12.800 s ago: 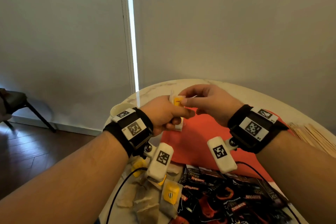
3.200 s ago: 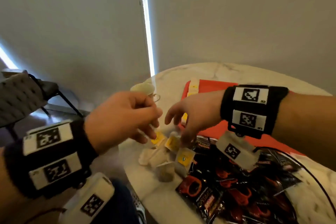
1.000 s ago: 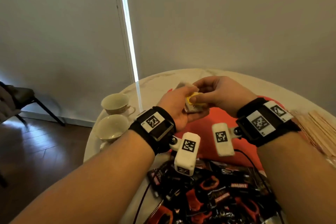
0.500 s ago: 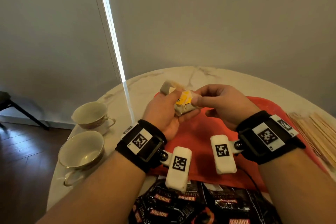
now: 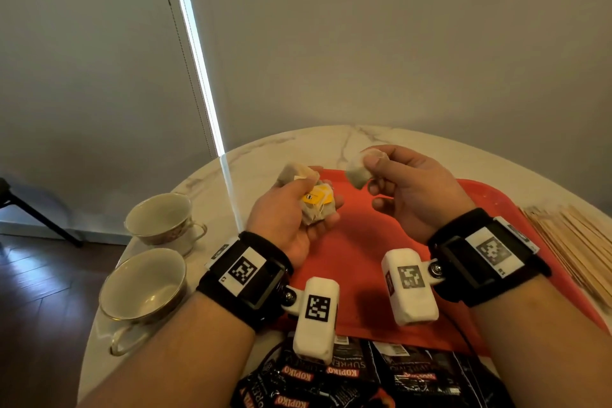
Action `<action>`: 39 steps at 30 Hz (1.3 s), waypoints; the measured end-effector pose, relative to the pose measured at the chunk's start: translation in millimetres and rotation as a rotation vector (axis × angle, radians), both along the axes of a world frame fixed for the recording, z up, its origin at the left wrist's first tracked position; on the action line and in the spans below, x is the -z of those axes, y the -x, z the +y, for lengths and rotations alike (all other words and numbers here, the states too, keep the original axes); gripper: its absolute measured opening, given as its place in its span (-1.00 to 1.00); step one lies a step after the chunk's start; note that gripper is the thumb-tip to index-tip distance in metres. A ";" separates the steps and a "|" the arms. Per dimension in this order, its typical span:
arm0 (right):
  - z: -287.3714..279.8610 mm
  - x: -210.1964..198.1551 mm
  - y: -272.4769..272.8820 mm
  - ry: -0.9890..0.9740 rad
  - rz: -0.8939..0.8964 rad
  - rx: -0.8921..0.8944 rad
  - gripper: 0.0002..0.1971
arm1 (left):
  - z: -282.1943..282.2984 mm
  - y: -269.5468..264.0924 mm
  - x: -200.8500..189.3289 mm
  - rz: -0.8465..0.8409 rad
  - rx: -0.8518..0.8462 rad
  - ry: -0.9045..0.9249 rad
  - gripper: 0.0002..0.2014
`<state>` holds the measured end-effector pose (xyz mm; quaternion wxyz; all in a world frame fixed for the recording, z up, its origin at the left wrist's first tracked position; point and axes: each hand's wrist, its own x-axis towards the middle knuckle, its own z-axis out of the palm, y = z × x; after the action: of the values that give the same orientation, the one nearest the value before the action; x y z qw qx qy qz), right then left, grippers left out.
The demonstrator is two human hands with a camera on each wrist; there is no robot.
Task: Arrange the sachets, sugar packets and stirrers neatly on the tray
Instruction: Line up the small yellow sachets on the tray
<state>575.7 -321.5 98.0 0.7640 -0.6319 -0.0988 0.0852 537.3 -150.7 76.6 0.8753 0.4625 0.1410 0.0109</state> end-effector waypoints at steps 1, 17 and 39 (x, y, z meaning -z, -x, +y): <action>0.9 0.6 0.7 0.014 -0.003 -0.015 -0.94 | -0.3 0.7 -0.8 -0.005 0.017 -0.019 -0.80; 3.0 5.9 -1.0 0.054 -0.014 -0.048 -0.77 | -2.9 8.5 -1.1 -0.064 0.092 -0.172 -0.89; 85.1 28.9 -102.9 0.331 0.241 0.024 -0.88 | 20.5 -8.4 0.6 0.102 -0.357 0.079 -0.88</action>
<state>678.6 -236.5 69.1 0.6571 -0.7351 0.0163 0.1661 545.7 -130.2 76.0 0.8686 0.3953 0.2655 0.1371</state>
